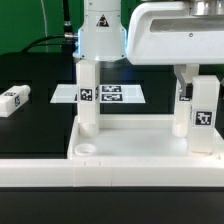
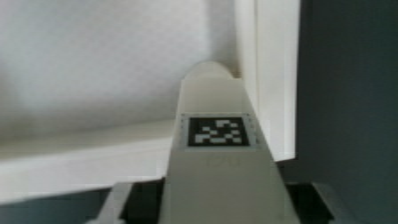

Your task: Assemble desk

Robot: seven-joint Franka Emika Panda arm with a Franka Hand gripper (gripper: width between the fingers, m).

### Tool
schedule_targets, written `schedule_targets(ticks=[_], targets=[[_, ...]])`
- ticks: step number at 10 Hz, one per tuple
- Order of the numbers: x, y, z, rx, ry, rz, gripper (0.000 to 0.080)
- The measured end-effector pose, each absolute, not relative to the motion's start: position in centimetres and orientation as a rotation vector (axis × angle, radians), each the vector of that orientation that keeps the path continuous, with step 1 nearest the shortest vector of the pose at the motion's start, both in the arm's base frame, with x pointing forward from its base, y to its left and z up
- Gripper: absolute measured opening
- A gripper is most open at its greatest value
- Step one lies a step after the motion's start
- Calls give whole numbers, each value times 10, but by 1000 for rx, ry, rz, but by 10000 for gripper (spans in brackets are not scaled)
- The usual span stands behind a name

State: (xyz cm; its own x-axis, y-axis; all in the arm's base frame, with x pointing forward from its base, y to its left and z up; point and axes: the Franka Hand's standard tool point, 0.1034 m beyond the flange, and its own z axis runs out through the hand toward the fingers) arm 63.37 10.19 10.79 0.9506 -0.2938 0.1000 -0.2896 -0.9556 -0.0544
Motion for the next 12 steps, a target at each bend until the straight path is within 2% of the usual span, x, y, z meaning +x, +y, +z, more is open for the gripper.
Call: schedule_targets(ticks=[6,9,10,11,12], targets=[[631,106,106,-2687,1478,-116,291],[631,108,106,-2571,1666,-107,291],[631,108,105,-2572,1665,-107,371],[630,108,105,-2593,1634,-109,508],[631,108,106,-2619,1594,-111,508]])
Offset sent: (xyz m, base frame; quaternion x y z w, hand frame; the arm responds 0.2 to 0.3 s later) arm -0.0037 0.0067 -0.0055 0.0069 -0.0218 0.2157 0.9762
